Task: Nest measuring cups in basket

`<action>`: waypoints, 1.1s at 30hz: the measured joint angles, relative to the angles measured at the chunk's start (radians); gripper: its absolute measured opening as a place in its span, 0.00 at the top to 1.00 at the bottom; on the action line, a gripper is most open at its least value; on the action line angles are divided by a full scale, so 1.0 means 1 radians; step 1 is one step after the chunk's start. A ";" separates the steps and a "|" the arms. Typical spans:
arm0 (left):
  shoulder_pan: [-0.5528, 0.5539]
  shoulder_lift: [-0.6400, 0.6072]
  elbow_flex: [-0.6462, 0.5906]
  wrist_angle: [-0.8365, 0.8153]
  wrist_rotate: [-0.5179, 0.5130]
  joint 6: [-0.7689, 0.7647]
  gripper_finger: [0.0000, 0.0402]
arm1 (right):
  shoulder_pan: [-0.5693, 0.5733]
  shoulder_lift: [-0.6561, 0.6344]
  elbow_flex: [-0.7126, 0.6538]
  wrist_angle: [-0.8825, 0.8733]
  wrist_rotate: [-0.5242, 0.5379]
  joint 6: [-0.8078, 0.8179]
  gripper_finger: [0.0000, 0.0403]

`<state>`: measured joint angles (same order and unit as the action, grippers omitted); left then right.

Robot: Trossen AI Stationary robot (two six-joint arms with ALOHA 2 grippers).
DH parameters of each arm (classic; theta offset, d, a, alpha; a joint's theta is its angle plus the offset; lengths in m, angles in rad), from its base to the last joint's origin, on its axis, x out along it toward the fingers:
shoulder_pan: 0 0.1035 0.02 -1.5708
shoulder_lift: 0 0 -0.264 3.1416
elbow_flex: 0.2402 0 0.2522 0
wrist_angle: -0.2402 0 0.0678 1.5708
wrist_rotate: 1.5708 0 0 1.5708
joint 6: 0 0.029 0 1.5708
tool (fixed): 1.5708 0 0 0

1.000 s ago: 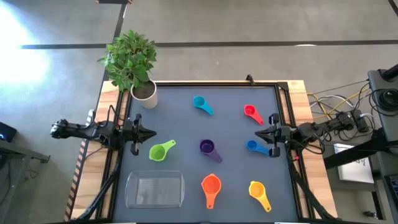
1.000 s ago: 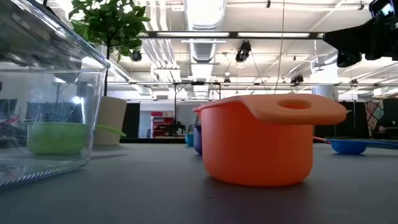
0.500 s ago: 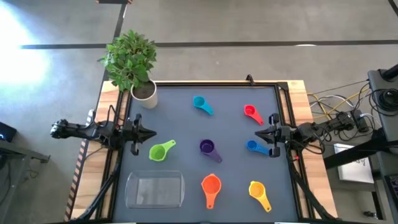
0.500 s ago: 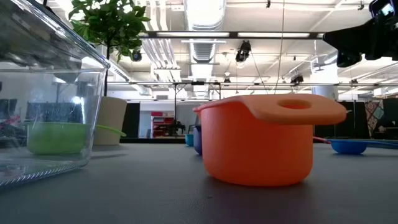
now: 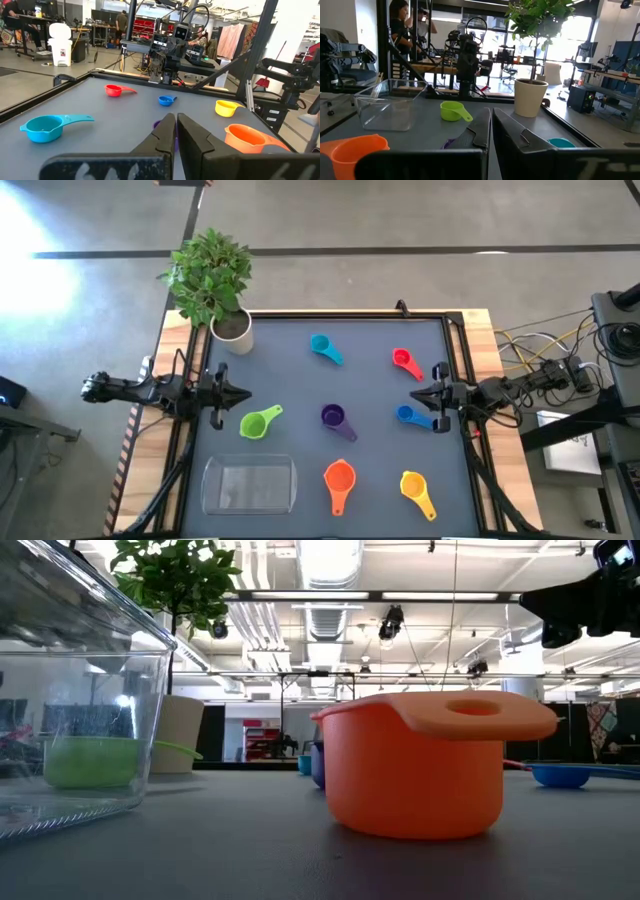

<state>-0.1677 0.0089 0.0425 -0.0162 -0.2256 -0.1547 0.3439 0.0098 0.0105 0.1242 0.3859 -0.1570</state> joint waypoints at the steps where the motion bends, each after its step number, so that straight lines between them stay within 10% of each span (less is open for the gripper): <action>1: 0.000 0.000 0.000 0.000 0.000 0.000 1.00 | 0.000 0.000 0.000 0.000 0.000 0.000 0.98; 33: 0.001 0.000 0.000 0.142 -0.004 -0.116 1.00 | 0.000 0.000 0.000 0.000 0.000 0.000 0.98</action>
<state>-0.1665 0.0086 0.0425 0.1255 -0.2296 -0.2703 0.3442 0.0101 0.0105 0.1242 0.3859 -0.1570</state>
